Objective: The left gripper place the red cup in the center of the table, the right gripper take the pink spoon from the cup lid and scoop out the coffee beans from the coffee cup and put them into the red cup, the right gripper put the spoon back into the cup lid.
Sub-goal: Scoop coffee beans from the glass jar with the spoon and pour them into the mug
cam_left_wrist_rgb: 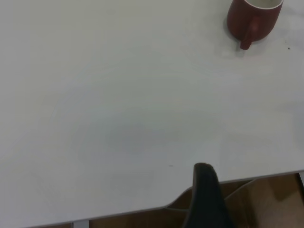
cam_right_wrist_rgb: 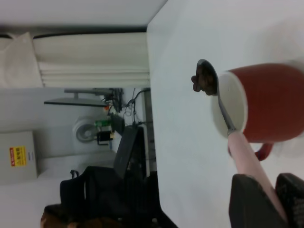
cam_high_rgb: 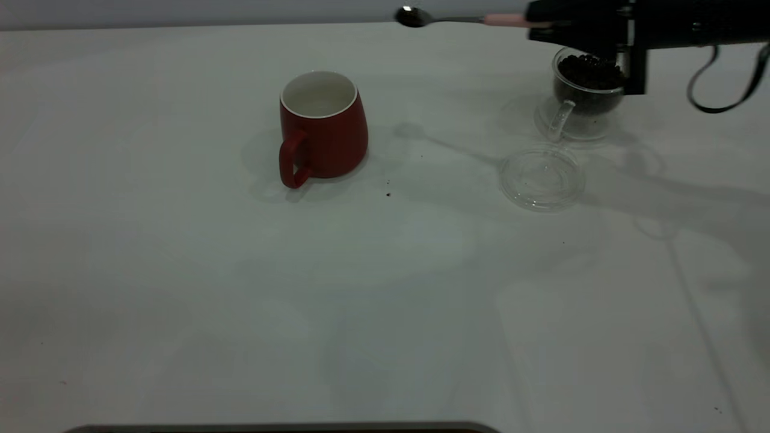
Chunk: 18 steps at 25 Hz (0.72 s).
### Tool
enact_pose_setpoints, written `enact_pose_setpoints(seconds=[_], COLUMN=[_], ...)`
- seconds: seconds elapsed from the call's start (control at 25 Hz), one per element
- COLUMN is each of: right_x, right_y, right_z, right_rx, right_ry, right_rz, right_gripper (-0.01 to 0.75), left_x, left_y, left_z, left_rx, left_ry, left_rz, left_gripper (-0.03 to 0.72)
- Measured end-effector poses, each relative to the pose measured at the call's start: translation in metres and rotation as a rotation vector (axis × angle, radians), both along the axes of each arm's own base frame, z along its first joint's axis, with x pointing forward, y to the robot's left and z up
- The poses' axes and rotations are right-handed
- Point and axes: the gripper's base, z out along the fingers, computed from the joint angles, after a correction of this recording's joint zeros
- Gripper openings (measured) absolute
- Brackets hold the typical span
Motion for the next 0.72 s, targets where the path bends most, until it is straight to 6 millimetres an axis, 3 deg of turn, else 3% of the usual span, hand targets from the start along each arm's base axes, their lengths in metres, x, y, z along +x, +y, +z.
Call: enact_pose_setpoints(seconds=[0.32,0.72], right_x=[-0.006,-0.001], right_y=[0.031,0.048], right_z=[0.0,0.0], right_rx=[0.002,-0.056], right_ry=[0.005,-0.002], right_rz=[0.07,0.081], right_gripper=[0.114,0.114], left_x=[0.0,0.0], left_y=[0.0,0.0], left_z=[0.0,0.0], left_rx=[0.0,0.0], left_ry=[0.0,0.0], left_rz=[0.0,0.0], left_gripper=[0.569,0.569])
